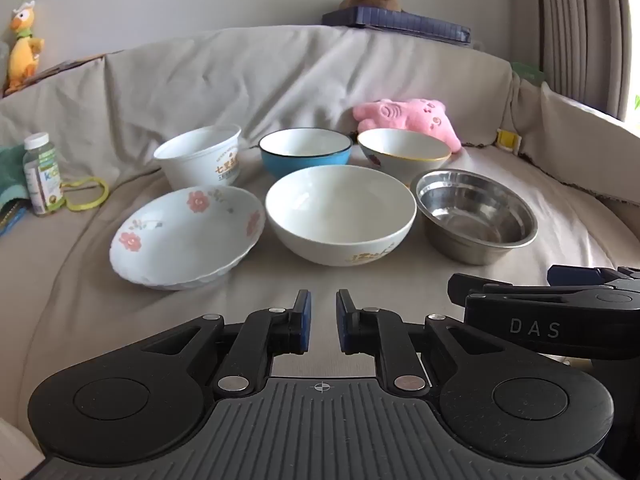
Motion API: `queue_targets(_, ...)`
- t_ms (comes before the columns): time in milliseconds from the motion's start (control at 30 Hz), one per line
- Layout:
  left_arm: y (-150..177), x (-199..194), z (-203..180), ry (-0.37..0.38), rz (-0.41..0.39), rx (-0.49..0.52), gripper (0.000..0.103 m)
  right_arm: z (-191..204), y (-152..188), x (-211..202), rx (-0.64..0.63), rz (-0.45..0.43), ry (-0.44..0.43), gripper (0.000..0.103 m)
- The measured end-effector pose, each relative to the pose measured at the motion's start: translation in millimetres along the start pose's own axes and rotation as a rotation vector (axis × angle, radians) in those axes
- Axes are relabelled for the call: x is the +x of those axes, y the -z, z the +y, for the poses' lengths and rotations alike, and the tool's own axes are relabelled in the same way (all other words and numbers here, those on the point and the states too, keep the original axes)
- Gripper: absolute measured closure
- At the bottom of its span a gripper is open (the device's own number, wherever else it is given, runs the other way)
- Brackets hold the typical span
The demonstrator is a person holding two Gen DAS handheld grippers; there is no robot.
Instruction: Organize plates and bowls
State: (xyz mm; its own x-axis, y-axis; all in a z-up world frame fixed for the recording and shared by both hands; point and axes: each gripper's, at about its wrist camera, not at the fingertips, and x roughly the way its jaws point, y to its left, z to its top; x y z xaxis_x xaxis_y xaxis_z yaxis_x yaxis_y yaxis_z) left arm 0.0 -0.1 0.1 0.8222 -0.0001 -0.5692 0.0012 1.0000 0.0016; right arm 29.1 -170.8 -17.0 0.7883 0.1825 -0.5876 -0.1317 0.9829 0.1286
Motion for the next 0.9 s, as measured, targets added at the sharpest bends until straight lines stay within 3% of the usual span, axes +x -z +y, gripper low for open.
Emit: queue_targets(900,6.7,5.0,0.4,-0.009,0.047,0.001,0.087,1.8,5.6,4.3,-0.013,0.020,-0.005,0.000)
